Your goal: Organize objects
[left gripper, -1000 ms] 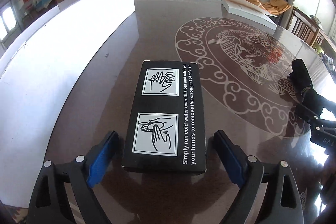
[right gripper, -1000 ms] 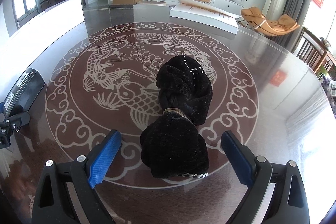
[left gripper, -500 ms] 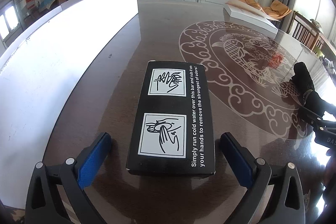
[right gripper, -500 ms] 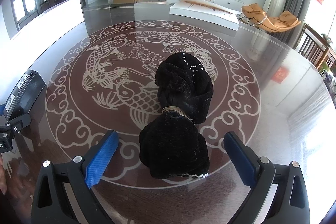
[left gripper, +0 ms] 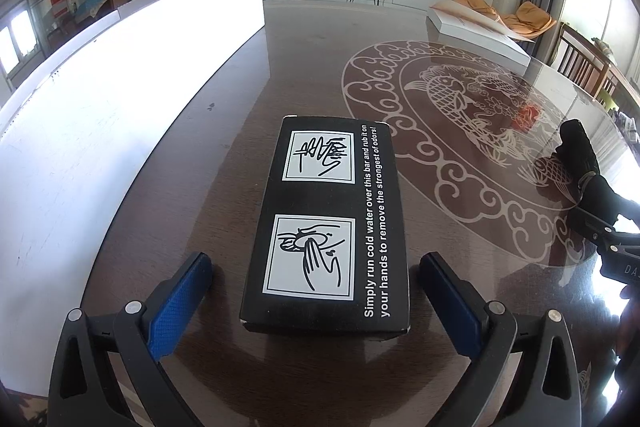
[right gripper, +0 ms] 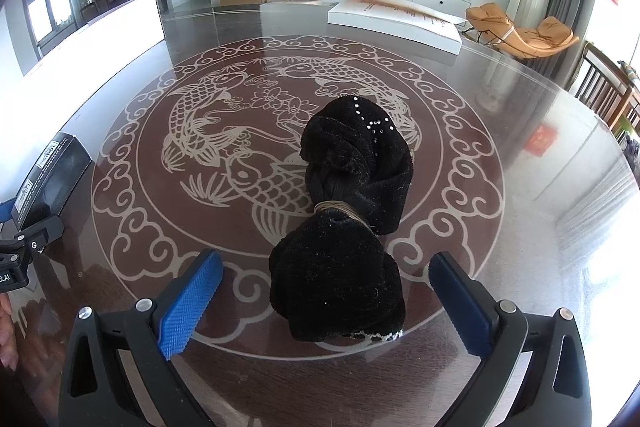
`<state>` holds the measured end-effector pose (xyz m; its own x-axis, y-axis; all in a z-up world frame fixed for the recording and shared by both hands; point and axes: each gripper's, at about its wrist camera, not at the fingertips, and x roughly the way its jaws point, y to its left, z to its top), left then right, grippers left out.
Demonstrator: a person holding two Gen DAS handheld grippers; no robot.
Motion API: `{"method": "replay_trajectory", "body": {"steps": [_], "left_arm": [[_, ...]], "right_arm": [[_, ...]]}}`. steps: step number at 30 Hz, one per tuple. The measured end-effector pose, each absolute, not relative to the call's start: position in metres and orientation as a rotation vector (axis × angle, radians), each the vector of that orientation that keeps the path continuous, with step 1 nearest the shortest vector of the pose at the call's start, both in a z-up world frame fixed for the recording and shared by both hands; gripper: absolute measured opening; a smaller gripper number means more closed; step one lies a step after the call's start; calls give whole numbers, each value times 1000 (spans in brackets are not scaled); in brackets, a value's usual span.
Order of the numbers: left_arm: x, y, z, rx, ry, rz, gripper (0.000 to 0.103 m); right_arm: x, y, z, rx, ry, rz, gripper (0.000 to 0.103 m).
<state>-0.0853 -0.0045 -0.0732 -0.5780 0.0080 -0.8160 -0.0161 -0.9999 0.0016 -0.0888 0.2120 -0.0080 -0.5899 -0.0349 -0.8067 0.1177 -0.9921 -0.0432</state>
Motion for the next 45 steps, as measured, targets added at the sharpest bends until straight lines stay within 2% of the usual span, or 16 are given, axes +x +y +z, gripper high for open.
{"method": "replay_trajectory", "body": {"steps": [45], "left_arm": [[-86, -4, -75, -1434, 13, 2781, 103]], "right_arm": [[-87, 215, -8, 1388, 107, -2709, 103]]}}
